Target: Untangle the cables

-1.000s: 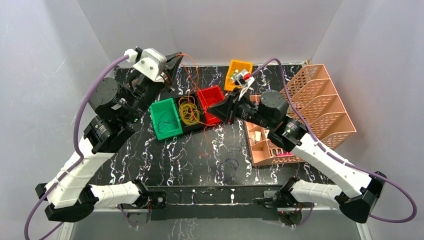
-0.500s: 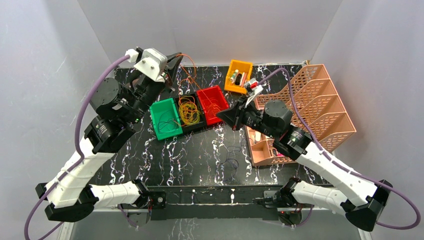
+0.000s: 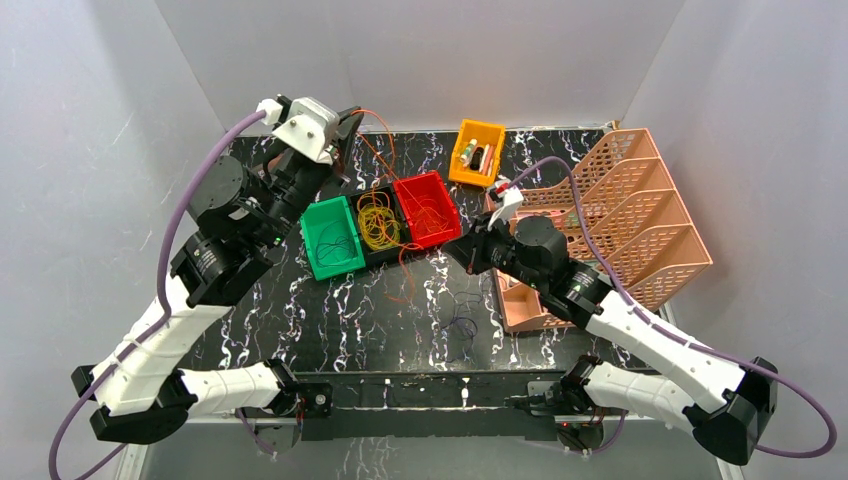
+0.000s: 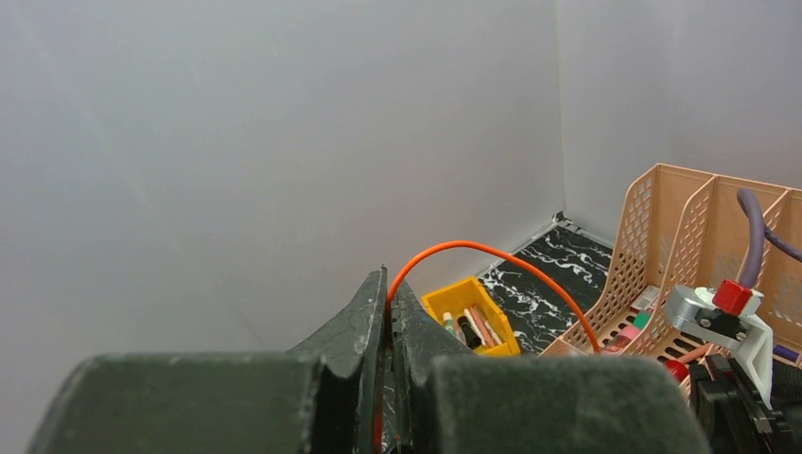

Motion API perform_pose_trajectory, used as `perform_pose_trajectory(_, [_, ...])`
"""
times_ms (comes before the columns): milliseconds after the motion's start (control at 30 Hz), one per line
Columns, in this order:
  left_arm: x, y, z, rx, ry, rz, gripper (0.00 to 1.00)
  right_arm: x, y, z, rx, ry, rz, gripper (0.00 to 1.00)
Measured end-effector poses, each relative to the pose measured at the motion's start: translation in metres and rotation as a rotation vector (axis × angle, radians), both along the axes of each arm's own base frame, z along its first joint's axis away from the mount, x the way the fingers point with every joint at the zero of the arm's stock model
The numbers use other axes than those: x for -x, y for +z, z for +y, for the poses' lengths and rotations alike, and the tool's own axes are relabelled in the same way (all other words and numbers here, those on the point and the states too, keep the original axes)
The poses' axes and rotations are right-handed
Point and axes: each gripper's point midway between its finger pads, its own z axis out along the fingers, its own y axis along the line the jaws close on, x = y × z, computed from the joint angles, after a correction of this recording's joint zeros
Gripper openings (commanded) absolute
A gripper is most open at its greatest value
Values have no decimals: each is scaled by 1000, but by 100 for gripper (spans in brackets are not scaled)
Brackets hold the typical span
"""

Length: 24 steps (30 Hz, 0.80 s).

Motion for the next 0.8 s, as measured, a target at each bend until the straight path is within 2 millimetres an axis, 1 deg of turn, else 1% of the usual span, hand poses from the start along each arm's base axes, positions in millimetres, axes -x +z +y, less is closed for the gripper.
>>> perform_pose_trajectory(100, [-1, -2, 1, -5, 7, 6, 0, -1, -3, 0, 1, -4, 4, 0])
perform_pose_trajectory(200, [-2, -6, 1, -17, 16, 15, 0, -1, -5, 0, 6, -6, 7, 8])
perform_pose_trajectory(233, [-3, -6, 1, -17, 17, 15, 0, 0, -6, -1, 4, -5, 4, 13])
perform_pose_trajectory(267, [-3, -8, 1, -20, 18, 18, 0, 1, -6, -1, 2, -2, 1, 20])
perform_pose_trajectory(300, [-3, -9, 1, -23, 18, 20, 0, 2, -6, -2, 1, 3, -7, 30])
perform_pose_trajectory(333, [-4, -10, 0, -25, 18, 21, 0, 5, -5, -5, 0, 8, -19, 35])
perform_pose_trajectory(400, [-5, -12, 0, -26, 21, 22, 0, 11, 1, -11, -8, 20, -53, 50])
perform_pose_trajectory(433, [-5, -12, -1, -26, 22, 24, 0, 13, 6, -14, -17, 26, -75, 54])
perform_pose_trajectory(467, [-7, -14, -3, -26, 20, 28, 0, 18, 17, -19, -33, 34, -116, 56])
perform_pose_trajectory(500, [-10, -17, -6, -30, 21, 35, 0, 22, 28, -25, -52, 36, -159, 57])
perform_pose_trajectory(533, [-14, -22, -10, -38, 24, 43, 0, 24, 35, -28, -63, 35, -182, 58])
perform_pose_trajectory(567, [-20, -31, -15, -54, 34, 59, 0, 24, 42, -35, -71, 18, -212, 59])
perform_pose_trajectory(600, [-31, -44, -25, -83, 45, 84, 0, 24, 44, -38, -72, 3, -220, 59])
perform_pose_trajectory(633, [-40, -58, -34, -117, 53, 109, 0, 22, 40, -43, -60, -20, -215, 60])
perform_pose_trajectory(700, [-60, -87, -56, -186, 58, 156, 0, 20, 29, -47, -35, -43, -194, 61])
perform_pose_trajectory(733, [-74, -105, -69, -226, 62, 182, 0, 20, 13, -53, -5, -67, -164, 63])
perform_pose_trajectory(767, [-81, -115, -76, -250, 62, 198, 0, 20, 8, -55, 6, -72, -153, 63])
perform_pose_trajectory(800, [-84, -117, -78, -255, 63, 202, 0, 21, 6, -56, 6, -76, -151, 64])
